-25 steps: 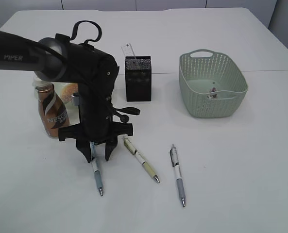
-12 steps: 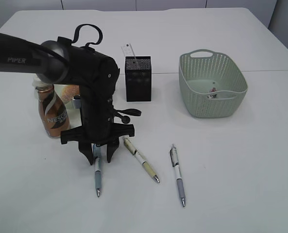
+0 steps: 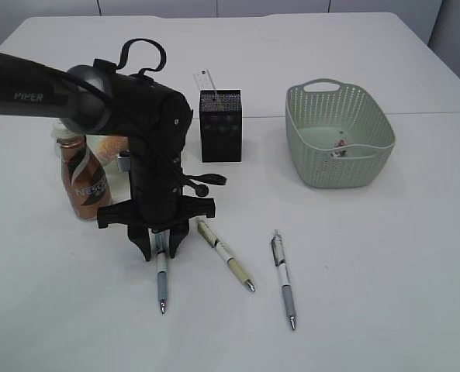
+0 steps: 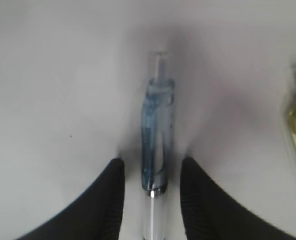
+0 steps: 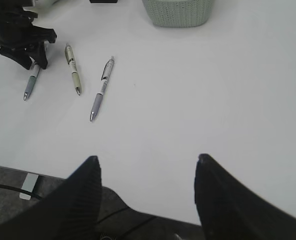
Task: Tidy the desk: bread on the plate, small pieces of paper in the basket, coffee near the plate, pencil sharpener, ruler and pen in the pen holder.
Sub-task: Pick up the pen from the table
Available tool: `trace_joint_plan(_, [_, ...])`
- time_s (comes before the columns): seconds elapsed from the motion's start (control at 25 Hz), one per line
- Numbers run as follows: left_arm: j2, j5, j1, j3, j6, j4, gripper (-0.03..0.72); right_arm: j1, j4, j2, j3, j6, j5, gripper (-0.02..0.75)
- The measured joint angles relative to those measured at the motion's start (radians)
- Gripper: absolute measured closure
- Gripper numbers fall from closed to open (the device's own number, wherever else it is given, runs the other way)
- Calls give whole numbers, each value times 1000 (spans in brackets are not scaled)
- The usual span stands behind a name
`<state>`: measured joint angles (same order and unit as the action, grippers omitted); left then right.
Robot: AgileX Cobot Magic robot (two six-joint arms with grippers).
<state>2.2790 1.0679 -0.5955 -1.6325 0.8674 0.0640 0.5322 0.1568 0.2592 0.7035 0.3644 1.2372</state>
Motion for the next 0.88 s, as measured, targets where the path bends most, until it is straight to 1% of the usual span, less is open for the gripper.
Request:
trace_joint_plan(0.08, [0, -2, -2, 0, 0, 20, 447, 0, 0, 0, 0, 0, 7, 274])
trace_joint_plan(0.24, [0, -4, -2, 0, -4, 43, 555, 0, 0, 0, 0, -2, 7, 274])
trace_joint_plan(0.32, [0, -4, -2, 0, -20, 46, 585, 0, 2, 0, 0, -5, 7, 274])
trace_joint_plan(0.44, [0, -4, -2, 0, -48, 49, 603, 0, 8, 0, 0, -7, 7, 274])
trace_joint_plan(0.6, [4, -4, -2, -2, -76, 52, 603, 0, 17, 0, 0, -7, 7, 274])
trace_joint_plan(0.88, [4, 11, -2, -3, -84, 52, 603, 0, 25, 0, 0, -8, 7, 274])
